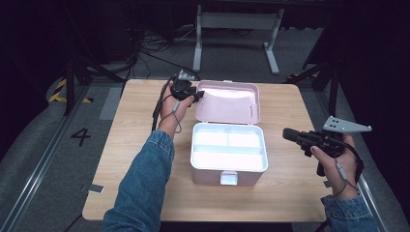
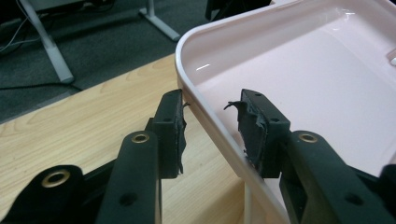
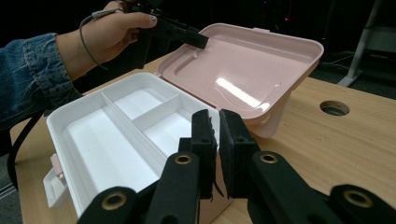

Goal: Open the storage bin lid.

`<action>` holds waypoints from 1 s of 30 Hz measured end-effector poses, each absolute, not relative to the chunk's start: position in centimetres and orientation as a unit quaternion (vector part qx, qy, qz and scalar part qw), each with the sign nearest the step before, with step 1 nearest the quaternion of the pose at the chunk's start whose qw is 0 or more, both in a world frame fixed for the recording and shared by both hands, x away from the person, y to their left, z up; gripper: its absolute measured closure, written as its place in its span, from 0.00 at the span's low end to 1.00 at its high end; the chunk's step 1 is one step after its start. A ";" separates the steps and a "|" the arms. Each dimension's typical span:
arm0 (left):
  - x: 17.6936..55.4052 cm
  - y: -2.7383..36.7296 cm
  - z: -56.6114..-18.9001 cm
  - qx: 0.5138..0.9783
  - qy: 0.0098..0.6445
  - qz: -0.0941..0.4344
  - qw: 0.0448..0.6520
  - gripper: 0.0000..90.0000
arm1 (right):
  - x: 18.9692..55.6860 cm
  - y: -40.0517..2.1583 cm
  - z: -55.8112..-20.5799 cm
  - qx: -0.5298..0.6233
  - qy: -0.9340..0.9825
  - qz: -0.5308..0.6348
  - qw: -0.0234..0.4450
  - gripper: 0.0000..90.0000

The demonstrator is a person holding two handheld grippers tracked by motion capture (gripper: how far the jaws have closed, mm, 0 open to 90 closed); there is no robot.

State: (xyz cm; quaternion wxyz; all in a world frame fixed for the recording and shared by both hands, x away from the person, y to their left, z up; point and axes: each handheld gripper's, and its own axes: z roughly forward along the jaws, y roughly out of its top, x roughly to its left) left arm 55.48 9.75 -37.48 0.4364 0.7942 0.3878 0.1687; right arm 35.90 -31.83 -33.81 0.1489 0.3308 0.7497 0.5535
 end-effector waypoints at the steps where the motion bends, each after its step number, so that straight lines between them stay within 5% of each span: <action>1: 55.5 9.7 -37.6 0.794 0.391 0.165 0.436 0.69 | 35.9 -31.8 -33.9 0.331 0.752 0.551 0.148 0.95; 19: 55.8 9.7 -39.0 0.803 0.413 0.134 0.409 0.65 | 36.2 -31.5 -34.1 0.330 0.755 0.549 0.141 0.95; 30: 54.1 10.9 -37.3 0.788 0.396 0.150 0.446 0.50 | 37.1 -31.2 -34.1 0.334 0.756 0.546 0.139 0.92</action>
